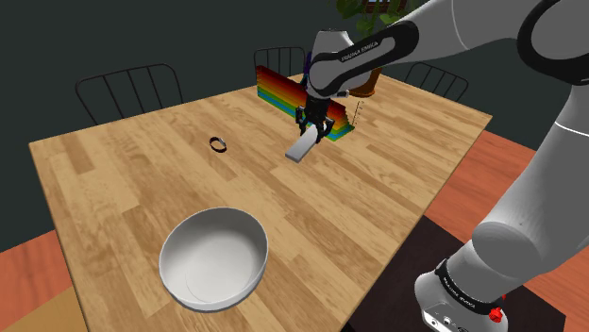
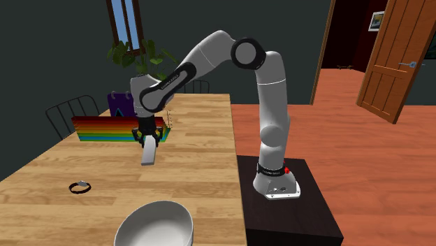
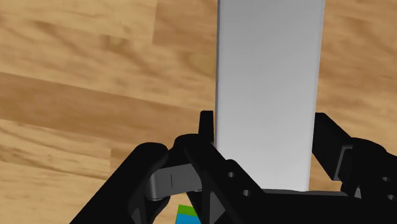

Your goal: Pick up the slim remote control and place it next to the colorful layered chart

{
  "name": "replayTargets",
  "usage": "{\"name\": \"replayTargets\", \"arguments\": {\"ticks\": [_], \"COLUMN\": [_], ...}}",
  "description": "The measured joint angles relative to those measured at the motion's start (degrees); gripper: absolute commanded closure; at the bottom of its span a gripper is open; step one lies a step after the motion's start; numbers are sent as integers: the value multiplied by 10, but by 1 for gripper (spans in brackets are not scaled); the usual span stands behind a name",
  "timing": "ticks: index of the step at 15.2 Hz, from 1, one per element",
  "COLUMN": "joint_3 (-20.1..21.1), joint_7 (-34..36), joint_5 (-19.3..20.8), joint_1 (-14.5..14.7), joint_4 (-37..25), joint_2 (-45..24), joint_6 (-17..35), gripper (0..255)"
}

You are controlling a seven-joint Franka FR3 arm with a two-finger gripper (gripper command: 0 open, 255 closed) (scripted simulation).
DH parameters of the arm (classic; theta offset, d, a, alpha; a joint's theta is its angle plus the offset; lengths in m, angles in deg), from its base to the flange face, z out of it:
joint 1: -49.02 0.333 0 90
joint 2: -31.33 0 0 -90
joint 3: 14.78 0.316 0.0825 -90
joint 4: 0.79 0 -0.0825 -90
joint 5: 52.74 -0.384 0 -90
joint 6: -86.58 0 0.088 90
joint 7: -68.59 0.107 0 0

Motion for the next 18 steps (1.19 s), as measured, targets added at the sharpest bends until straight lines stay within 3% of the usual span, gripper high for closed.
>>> {"name": "replayTargets", "arguments": {"ticks": [9, 10, 18], "joint_3": [-2, -2, -1], "joint_7": [3, 3, -2], "joint_5": [5, 5, 0], "joint_1": [1, 1, -1], "joint_4": [12, 12, 6], "joint_2": [-13, -13, 1], "joint_6": [25, 25, 6], "gripper": [255, 0, 0]}}
